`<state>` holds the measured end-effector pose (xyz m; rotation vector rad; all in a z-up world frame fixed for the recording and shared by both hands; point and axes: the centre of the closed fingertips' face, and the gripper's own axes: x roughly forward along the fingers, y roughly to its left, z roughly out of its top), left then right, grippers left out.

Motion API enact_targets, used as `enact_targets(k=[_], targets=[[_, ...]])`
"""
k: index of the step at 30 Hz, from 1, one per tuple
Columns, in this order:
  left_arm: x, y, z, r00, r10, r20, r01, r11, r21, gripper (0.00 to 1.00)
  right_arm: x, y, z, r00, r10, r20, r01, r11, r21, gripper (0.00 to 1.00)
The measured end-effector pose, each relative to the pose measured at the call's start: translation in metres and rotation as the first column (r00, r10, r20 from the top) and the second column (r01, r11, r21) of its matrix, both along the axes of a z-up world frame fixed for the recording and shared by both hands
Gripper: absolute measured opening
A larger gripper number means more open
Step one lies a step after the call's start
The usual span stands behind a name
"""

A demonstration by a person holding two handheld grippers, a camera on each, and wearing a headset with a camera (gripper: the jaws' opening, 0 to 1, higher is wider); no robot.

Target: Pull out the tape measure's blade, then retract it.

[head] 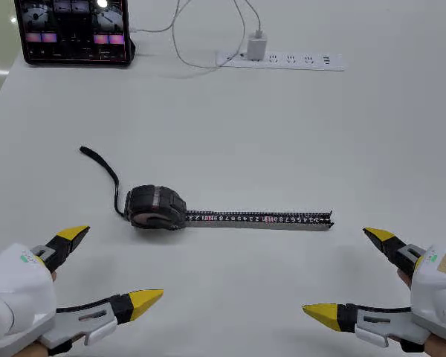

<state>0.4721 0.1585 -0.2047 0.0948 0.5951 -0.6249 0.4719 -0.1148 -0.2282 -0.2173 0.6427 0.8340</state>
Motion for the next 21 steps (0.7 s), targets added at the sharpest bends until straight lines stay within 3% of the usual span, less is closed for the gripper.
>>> enact_targets(k=[21], targets=[[0.027,-0.016,-0.004,0.999,0.044,-0.013,-0.044,0.998,-0.035,0.87,0.003,0.0,0.001,1.0,-0.001,-0.002,0.001,1.0,0.005,0.96]])
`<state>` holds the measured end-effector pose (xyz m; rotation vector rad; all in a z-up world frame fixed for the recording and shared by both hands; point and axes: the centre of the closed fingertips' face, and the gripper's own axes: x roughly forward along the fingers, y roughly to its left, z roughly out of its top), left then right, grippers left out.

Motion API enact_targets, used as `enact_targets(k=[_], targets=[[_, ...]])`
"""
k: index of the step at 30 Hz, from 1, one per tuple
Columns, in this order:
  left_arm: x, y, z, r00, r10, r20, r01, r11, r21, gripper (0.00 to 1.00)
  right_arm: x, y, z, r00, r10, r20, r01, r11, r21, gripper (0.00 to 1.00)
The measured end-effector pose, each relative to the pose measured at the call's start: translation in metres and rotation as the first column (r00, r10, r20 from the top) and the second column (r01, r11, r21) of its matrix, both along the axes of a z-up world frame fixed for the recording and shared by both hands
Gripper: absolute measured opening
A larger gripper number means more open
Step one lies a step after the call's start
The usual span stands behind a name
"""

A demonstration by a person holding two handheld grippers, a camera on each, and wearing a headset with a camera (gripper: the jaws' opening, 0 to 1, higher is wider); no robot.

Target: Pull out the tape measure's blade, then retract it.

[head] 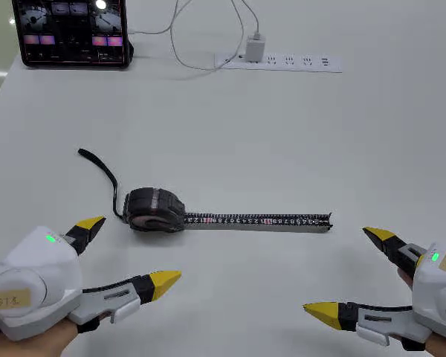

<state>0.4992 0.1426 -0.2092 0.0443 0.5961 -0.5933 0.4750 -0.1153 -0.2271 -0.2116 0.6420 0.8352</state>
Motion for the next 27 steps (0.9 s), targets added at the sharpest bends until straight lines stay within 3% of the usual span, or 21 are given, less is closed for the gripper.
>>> enact_targets(k=[16,27], targets=[[0.021,-0.008,-0.006,0.998,0.065,-0.025,-0.066,0.997,-0.042,0.86,-0.001,0.001,-0.002,1.0,-0.004,-0.008,0.005,1.0,0.013,0.96],[0.029,-0.016,-0.007,0.996,0.078,-0.036,-0.08,0.995,-0.063,0.85,-0.001,0.0,-0.002,1.0,-0.007,-0.01,0.007,1.0,0.019,0.95]])
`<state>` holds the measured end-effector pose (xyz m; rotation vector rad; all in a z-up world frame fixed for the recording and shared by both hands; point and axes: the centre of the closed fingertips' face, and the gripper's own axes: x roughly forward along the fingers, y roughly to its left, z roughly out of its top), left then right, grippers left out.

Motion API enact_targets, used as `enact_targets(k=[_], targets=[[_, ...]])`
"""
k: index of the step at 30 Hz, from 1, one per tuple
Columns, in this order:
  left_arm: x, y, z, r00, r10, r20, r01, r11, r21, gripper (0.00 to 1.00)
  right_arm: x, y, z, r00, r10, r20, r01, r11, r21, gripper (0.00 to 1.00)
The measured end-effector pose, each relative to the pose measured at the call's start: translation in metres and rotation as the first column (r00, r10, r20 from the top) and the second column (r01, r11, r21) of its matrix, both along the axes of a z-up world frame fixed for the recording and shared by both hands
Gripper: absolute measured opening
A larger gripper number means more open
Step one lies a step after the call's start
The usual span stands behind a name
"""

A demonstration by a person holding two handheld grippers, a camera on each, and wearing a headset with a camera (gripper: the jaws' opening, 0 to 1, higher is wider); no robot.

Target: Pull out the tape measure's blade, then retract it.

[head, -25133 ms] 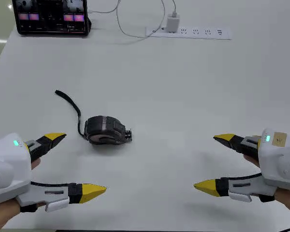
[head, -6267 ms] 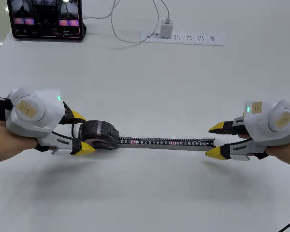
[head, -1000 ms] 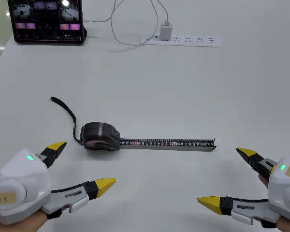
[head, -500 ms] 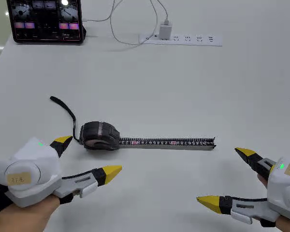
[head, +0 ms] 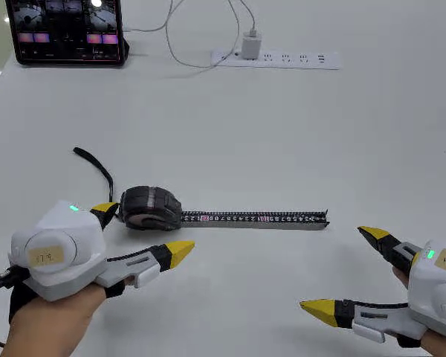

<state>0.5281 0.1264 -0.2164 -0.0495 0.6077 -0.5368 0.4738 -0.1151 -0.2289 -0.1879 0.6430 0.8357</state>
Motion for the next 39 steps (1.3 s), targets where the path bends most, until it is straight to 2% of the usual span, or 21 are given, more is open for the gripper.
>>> enact_targets(k=[11,18,22,31,32,39], targets=[[0.005,0.0,-0.003,1.0,0.027,0.002,-0.027,1.0,-0.01,0.84,-0.002,0.002,-0.001,1.0,0.005,-0.009,-0.005,1.0,0.005,0.92],[0.007,0.001,-0.002,0.998,0.069,-0.001,-0.069,0.997,-0.036,0.84,-0.001,0.002,-0.002,1.0,0.021,-0.014,-0.021,1.0,-0.004,0.89],[0.009,0.002,-0.005,0.996,0.088,-0.001,-0.088,0.996,-0.033,0.83,0.002,0.001,0.0,0.999,0.032,-0.018,-0.032,0.999,-0.009,0.87],[0.014,0.002,-0.006,0.992,0.129,-0.001,-0.129,0.991,-0.029,0.84,0.011,0.0,0.002,0.997,0.08,-0.019,-0.08,0.996,-0.033,0.76],[0.014,0.001,-0.005,0.991,0.132,-0.001,-0.132,0.991,-0.038,0.84,0.012,-0.001,0.001,0.996,0.088,-0.017,-0.089,0.995,-0.042,0.75],[0.016,0.001,-0.006,0.99,0.144,0.0,-0.144,0.989,-0.026,0.84,0.02,-0.003,-0.001,0.991,0.132,-0.027,-0.134,0.988,-0.082,0.74]])
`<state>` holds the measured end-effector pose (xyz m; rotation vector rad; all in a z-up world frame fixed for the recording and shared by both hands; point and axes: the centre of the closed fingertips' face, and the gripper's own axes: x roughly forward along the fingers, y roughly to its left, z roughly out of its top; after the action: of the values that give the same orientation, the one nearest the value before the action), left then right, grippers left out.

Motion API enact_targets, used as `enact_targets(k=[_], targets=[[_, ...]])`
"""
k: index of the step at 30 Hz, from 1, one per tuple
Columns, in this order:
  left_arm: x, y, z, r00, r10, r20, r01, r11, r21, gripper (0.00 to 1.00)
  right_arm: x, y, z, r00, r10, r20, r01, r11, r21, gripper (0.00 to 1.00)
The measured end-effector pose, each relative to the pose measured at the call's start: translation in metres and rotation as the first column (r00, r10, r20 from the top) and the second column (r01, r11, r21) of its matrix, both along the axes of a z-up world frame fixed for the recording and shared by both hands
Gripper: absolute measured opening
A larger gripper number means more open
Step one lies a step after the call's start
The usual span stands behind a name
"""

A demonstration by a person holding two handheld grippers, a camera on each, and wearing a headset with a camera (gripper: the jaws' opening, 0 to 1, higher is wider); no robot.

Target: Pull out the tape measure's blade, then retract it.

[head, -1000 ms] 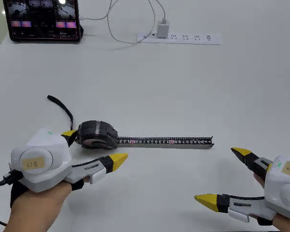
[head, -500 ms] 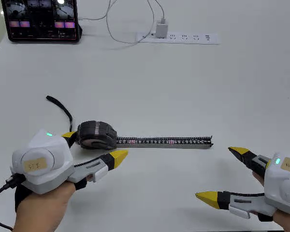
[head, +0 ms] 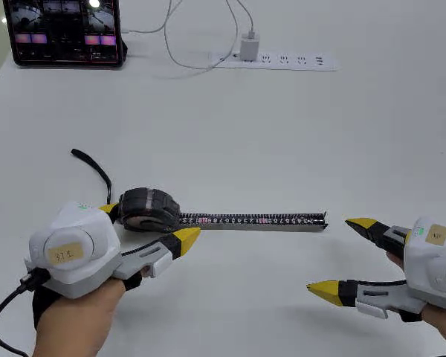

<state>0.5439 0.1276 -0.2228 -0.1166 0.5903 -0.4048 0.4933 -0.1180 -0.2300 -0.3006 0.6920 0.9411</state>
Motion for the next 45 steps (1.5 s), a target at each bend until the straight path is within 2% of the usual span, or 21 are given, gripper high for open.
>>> enact_targets(k=[9,17,20,28,39,45], targets=[[0.002,0.0,-0.002,1.0,0.005,0.001,-0.005,1.0,0.02,0.83,0.011,-0.003,-0.002,0.997,0.072,-0.008,-0.073,0.996,-0.052,0.72],[0.005,0.001,-0.004,0.999,0.033,-0.002,-0.033,0.999,0.029,0.8,0.02,-0.002,-0.002,0.991,0.136,-0.013,-0.137,0.985,-0.103,0.67],[0.006,0.002,-0.004,0.999,0.042,-0.006,-0.042,0.998,0.037,0.79,0.024,-0.004,-0.004,0.986,0.168,-0.012,-0.168,0.976,-0.137,0.65],[0.009,0.004,-0.007,0.997,0.074,-0.016,-0.072,0.995,0.063,0.75,0.033,-0.008,-0.011,0.973,0.231,-0.026,-0.232,0.956,-0.177,0.56],[0.016,0.01,-0.011,0.991,0.132,-0.032,-0.128,0.987,0.094,0.68,0.041,-0.011,-0.015,0.957,0.284,-0.054,-0.289,0.934,-0.213,0.46],[0.018,0.012,-0.013,0.986,0.164,-0.043,-0.159,0.983,0.093,0.67,0.044,-0.01,-0.017,0.943,0.325,-0.07,-0.333,0.912,-0.239,0.41]])
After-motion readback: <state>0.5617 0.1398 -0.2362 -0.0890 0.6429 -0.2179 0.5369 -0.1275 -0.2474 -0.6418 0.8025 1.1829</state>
